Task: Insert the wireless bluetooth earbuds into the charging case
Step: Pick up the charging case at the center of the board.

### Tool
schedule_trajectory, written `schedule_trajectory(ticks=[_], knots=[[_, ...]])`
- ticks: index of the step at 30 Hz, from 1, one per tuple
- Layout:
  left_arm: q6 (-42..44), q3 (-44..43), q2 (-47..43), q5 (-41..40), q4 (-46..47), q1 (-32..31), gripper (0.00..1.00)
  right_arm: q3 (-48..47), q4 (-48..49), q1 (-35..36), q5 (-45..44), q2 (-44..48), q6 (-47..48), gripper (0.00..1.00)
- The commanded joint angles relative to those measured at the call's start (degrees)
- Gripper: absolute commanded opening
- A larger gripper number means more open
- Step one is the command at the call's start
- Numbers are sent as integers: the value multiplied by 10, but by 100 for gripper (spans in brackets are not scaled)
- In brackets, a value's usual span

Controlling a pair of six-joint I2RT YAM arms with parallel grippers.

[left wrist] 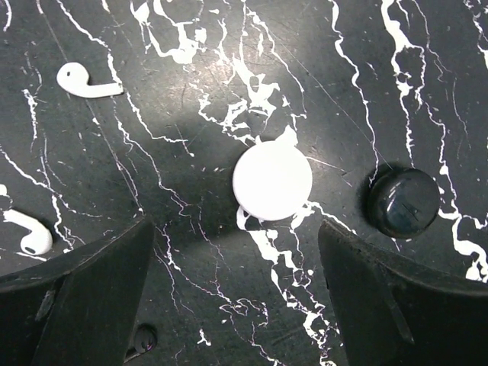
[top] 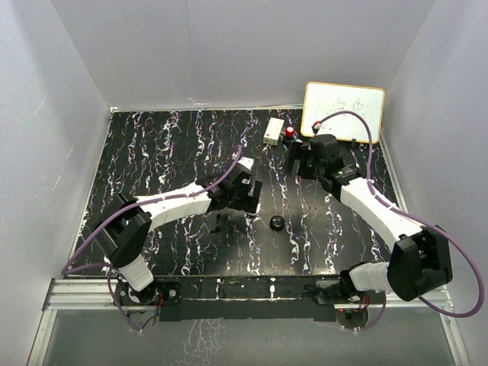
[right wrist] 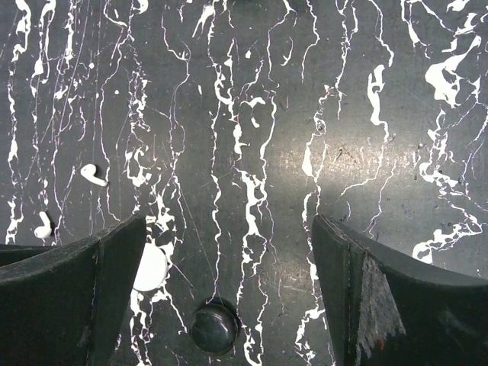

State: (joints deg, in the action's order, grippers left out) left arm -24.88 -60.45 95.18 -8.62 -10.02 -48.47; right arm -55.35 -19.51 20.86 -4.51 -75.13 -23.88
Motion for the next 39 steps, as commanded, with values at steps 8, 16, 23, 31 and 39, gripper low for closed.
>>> schedule_trajectory(ticks=[8, 16, 23, 31, 39], knots=[[-39, -58, 47, -49, -32, -33, 88, 15, 25, -14, 26, 24, 7, 88], [-50, -71, 81, -73, -42, -45, 88, 20, 27, -21, 31, 24, 10, 88], [-54, -73, 103, -99, -43, -54, 84, 27, 34, -23, 37, 21, 9, 88], [-52, -77, 126, -124, -40, -67, 74, 33, 35, -27, 38, 22, 8, 88], [-50, -75, 142, -131, -32, -74, 68, 38, 37, -29, 43, 20, 8, 88]])
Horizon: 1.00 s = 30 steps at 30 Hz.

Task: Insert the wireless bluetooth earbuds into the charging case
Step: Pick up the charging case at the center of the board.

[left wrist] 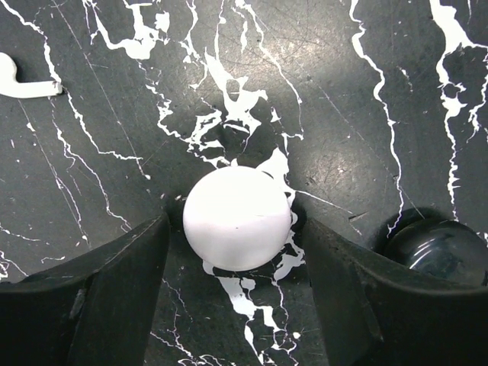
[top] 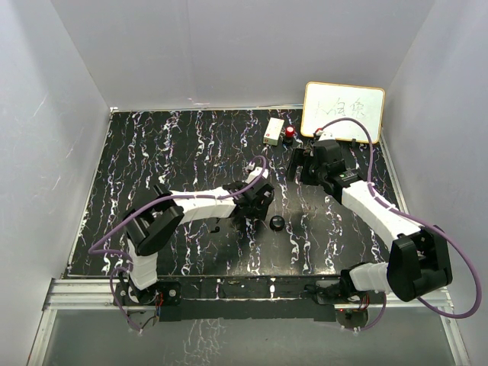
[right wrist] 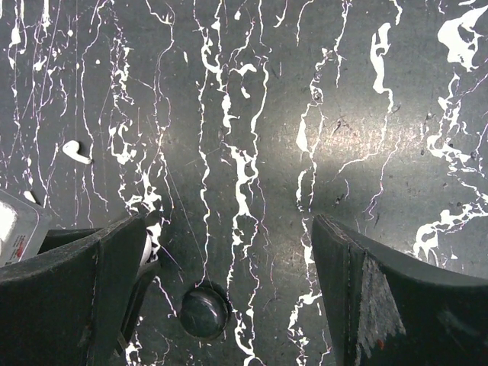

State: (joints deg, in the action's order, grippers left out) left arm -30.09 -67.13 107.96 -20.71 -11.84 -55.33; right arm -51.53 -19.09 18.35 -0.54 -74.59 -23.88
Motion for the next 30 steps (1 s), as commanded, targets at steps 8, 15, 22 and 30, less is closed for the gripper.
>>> schedule_trajectory(ticks=[8, 15, 22, 30], knots=[[5, -2, 8, -5, -13, -5, 34, 2, 34, -6, 5, 15, 8, 88], [67, -8, -73, -1, -23, -5, 0, 18, 45, -10, 80, 15, 10, 88], [167, 34, -212, 103, 77, -3, 0, 70, 120, -54, 252, 23, -32, 81], [210, 80, -262, 191, 150, -1, 0, 82, 191, -82, 360, 37, -87, 76]])
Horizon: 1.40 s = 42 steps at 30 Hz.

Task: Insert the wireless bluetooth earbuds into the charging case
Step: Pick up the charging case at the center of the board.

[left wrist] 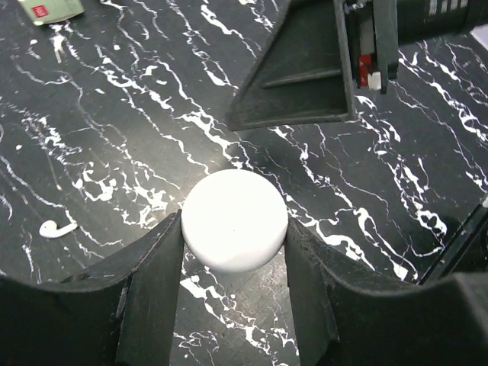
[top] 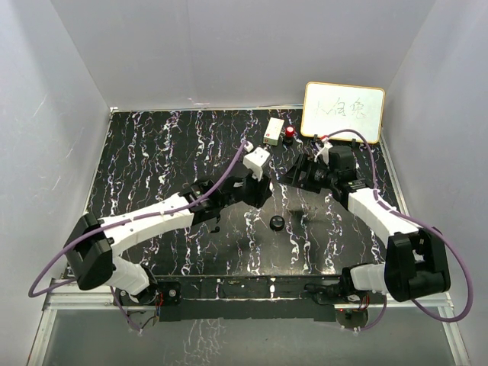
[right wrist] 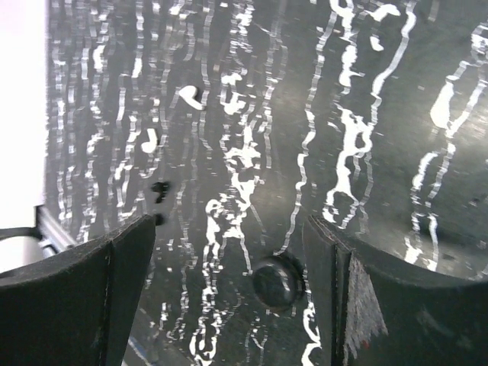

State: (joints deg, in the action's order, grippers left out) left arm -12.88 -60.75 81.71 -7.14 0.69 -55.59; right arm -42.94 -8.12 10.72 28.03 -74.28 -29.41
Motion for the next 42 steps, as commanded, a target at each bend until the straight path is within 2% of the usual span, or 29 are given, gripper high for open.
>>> schedule_trajectory(ticks=[1, 9, 20, 36, 42], knots=[[43, 16, 3, 64, 24, 1, 0, -2, 86, -10, 80, 39, -37, 76], [82, 37, 1, 91, 44, 1, 0, 7, 104, -35, 137, 77, -77, 70], [145, 8, 45, 123, 85, 1, 0, 43, 148, -35, 204, 99, -113, 60], [190, -42, 88, 132, 90, 2, 0, 92, 160, -35, 225, 115, -121, 54], [192, -45, 88, 141, 88, 2, 0, 100, 161, -35, 226, 118, -120, 47]])
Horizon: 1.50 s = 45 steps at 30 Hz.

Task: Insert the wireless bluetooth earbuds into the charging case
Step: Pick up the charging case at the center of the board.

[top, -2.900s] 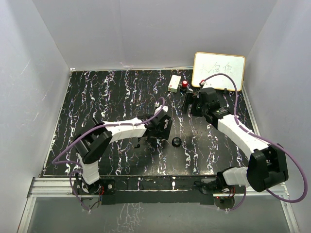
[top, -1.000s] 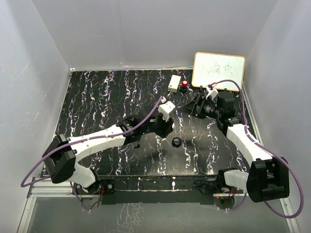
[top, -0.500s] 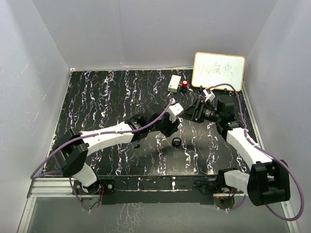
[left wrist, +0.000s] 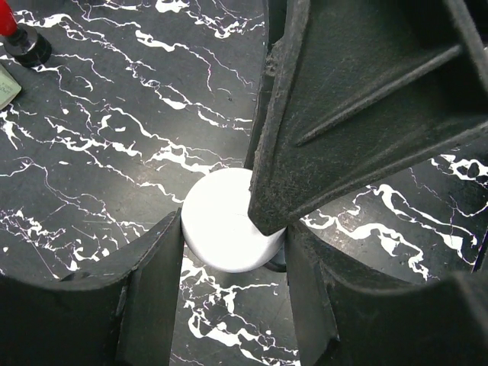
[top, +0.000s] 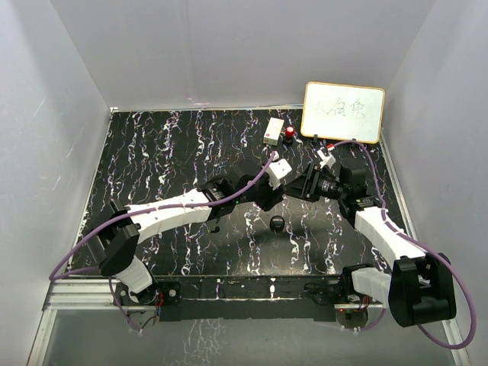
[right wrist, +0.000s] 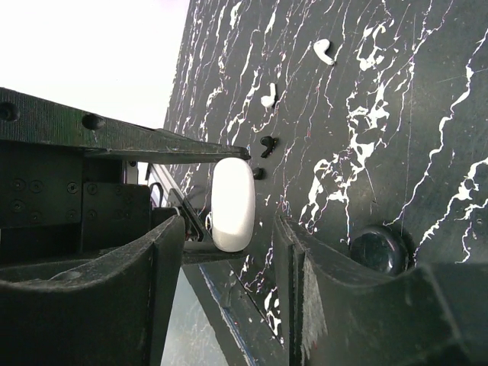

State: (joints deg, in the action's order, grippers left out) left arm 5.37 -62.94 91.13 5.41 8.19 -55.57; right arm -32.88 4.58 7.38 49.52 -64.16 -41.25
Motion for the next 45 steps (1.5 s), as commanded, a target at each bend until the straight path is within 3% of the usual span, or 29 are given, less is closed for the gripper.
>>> schedule_trajectory(ticks=[1, 16, 26, 27, 28, 30, 31, 41, 45], knots=[[9, -23, -7, 18, 13, 3, 0, 0, 35, -2, 11, 17, -2, 46], [11, -23, -9, 38, 8, 2, 0, 0, 41, -1, 13, 13, -5, 31], [6, -32, -5, 15, 0, 2, 1, 2, 39, -2, 11, 12, -6, 2], [2, -38, -3, 6, -6, 2, 35, 1, 38, -2, 9, 11, -7, 0], [-3, -41, -3, -5, -7, 2, 60, 0, 38, -2, 5, 11, -8, 0], [-16, -33, -13, -34, 6, 2, 92, 0, 39, -2, -7, 11, -9, 0], [-18, -23, -24, -46, 17, 2, 98, -1, 39, -2, -13, 10, -9, 0], [-91, 108, -201, -94, 57, 86, 99, -9, 102, -16, -18, -31, -36, 0], [-144, 103, -204, -118, 22, 109, 99, 5, 176, -20, -4, -57, -79, 0]])
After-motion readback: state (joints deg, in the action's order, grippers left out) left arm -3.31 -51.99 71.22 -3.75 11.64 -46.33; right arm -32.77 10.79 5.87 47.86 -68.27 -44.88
